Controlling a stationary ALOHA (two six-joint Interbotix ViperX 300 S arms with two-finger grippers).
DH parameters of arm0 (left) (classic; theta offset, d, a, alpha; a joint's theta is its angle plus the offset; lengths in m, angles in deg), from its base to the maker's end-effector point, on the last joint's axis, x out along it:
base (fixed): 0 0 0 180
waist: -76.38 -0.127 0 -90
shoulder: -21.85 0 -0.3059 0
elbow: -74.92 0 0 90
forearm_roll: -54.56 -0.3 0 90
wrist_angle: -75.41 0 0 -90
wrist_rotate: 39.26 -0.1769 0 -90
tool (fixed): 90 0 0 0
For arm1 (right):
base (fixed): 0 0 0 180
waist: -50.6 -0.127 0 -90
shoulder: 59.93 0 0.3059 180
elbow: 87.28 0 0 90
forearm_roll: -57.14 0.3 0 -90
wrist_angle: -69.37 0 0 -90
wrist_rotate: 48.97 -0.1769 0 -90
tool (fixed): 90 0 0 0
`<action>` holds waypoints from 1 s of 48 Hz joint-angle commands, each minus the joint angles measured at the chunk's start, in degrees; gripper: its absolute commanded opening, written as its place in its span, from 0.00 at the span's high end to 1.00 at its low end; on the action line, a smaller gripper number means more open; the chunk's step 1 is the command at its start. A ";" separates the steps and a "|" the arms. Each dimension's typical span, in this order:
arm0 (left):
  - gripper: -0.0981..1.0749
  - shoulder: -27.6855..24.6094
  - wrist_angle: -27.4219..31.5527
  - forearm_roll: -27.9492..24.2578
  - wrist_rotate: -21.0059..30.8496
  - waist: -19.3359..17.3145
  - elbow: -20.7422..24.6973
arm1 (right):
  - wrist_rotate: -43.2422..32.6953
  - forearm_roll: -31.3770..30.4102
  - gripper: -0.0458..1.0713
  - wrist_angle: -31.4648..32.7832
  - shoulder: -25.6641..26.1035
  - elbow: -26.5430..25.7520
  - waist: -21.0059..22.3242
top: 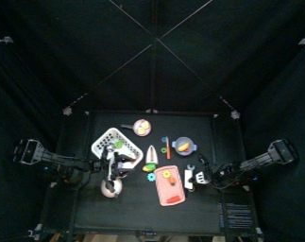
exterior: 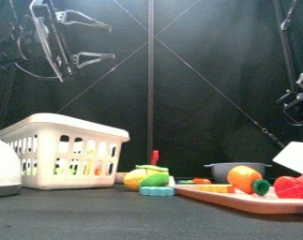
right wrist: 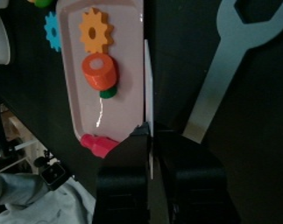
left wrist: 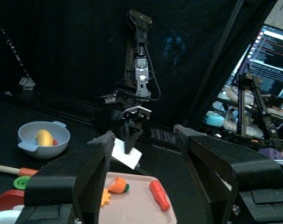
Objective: Put cleaver down near wrench
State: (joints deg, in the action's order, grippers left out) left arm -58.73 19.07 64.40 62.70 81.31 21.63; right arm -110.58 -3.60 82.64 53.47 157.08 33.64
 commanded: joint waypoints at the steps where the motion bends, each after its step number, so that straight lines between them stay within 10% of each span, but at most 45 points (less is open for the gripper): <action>1: 0.14 0.26 -0.18 0.09 -0.09 0.00 0.62 | 0.09 -0.97 0.60 -0.70 -1.67 -1.49 0.88; 48: 0.14 0.26 -0.18 0.09 -0.09 0.00 0.53 | 0.18 -1.67 0.53 -3.16 -10.46 -4.39 4.66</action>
State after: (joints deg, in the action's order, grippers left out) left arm -58.73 19.16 64.40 62.70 81.31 21.63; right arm -110.58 -5.00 79.21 42.75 153.03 38.12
